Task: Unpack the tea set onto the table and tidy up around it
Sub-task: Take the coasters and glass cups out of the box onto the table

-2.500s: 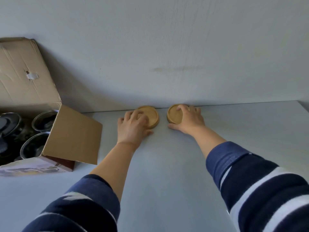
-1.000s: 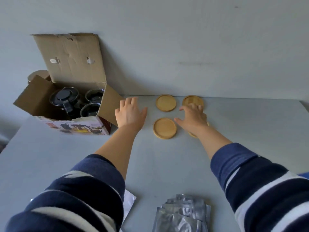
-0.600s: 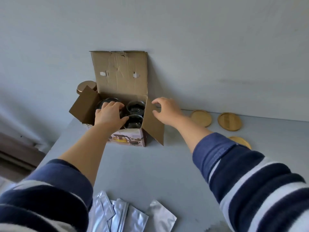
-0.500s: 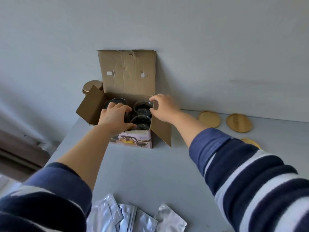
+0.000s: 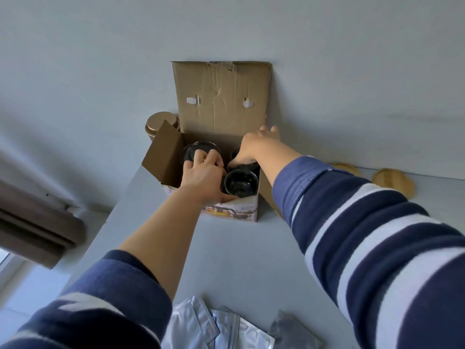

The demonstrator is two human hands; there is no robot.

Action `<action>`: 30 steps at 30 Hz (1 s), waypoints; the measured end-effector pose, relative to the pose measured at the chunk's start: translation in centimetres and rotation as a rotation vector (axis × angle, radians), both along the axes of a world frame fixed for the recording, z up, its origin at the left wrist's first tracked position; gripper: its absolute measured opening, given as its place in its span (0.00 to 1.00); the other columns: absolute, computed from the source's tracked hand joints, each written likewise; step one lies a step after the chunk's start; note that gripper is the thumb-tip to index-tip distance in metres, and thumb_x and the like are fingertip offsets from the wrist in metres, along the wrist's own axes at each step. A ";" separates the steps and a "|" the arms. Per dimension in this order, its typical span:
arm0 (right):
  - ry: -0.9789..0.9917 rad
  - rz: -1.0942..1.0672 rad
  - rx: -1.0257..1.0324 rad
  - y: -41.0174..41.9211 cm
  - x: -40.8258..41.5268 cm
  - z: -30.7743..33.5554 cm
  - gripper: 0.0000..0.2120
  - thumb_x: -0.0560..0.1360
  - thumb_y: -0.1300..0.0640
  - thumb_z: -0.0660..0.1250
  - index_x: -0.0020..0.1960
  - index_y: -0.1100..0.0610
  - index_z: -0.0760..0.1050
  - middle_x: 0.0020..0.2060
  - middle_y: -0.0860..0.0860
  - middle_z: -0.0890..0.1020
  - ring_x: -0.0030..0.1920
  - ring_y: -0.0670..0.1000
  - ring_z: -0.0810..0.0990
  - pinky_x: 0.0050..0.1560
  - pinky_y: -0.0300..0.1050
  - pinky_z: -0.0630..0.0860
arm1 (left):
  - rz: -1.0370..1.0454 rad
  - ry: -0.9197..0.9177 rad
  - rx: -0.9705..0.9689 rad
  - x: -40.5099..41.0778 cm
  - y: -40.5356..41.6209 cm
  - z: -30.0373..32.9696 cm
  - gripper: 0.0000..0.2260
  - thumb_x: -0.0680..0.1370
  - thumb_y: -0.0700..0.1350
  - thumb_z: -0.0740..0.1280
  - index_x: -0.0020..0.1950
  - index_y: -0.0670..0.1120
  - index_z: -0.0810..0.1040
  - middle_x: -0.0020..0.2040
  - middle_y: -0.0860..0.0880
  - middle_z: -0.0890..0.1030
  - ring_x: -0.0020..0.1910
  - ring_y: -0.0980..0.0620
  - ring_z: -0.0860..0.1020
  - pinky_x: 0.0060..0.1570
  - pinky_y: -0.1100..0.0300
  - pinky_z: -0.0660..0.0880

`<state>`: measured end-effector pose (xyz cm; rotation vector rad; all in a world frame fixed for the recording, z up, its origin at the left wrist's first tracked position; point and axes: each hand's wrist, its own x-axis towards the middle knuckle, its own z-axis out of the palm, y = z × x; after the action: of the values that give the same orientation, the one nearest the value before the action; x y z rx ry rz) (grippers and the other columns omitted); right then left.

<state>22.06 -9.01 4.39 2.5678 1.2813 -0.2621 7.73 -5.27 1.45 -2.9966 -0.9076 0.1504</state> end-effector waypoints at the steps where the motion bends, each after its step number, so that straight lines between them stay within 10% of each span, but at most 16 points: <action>1: -0.003 -0.004 -0.006 0.1 -0.1 0.0 0.38 0.67 0.30 0.63 0.67 0.54 0.71 0.67 0.55 0.73 0.71 0.58 0.63 0.68 0.56 0.58 | -0.003 -0.018 -0.008 -0.1 0.0 -0.2 0.29 0.68 0.68 0.68 0.63 0.53 0.77 0.65 0.51 0.64 0.65 0.45 0.60 0.64 0.49 0.63; 12: -0.124 0.017 0.442 -2.3 -0.4 -0.6 0.37 0.63 0.32 0.67 0.60 0.58 0.73 0.58 0.54 0.77 0.60 0.57 0.73 0.56 0.52 0.67 | -0.009 -0.118 -0.051 -0.5 -0.1 -1.1 0.25 0.69 0.67 0.68 0.61 0.56 0.78 0.63 0.51 0.65 0.65 0.45 0.59 0.65 0.47 0.59; 20: 0.315 -0.150 0.759 -4.9 0.7 1.2 0.41 0.65 0.41 0.74 0.70 0.60 0.64 0.65 0.54 0.66 0.63 0.55 0.73 0.57 0.47 0.72 | -0.128 0.019 -0.027 1.3 0.2 0.1 0.34 0.72 0.61 0.69 0.75 0.55 0.63 0.66 0.51 0.74 0.69 0.45 0.60 0.66 0.44 0.55; 30: 0.401 -0.406 0.889 -11.8 3.7 1.1 0.37 0.65 0.44 0.75 0.66 0.62 0.65 0.61 0.54 0.65 0.57 0.54 0.76 0.56 0.43 0.73 | -0.029 -0.153 -0.363 1.8 1.7 2.8 0.34 0.69 0.59 0.74 0.71 0.49 0.69 0.65 0.50 0.76 0.65 0.48 0.71 0.65 0.49 0.68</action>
<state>25.76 -20.78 5.48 3.7002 1.1393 -0.3558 9.48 -3.54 4.25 -3.3955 -0.9398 0.0959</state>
